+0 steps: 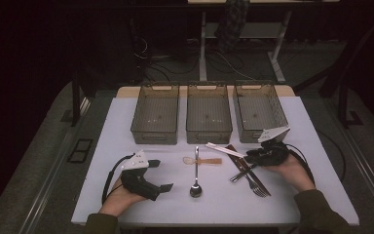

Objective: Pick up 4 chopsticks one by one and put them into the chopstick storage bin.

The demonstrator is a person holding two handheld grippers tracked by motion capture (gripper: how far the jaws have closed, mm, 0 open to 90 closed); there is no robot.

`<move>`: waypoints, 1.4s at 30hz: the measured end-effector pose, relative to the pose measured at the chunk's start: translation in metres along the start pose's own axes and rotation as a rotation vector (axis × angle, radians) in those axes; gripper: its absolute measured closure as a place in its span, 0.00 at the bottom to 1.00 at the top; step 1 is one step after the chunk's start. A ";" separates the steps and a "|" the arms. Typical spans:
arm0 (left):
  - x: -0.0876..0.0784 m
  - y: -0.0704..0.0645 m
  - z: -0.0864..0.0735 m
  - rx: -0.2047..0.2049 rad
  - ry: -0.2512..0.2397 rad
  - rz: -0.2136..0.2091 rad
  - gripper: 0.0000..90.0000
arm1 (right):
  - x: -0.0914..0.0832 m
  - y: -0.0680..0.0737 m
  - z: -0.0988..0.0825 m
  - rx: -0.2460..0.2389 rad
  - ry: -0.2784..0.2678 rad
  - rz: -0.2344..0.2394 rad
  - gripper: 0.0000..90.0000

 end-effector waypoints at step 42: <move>-0.001 -0.002 0.002 0.007 -0.004 -0.016 0.02 | -0.009 0.019 -0.005 -0.027 0.083 -0.038 0.86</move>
Point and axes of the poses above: each handheld gripper's, and its own axes: x roughly forward along the jaws, z roughly out of its top, y roughly to its left, the point moved 3 cm from there along x, roughly forward along the jaws, and after that the axes turned 5 degrees about z, right-handed, at the moved point
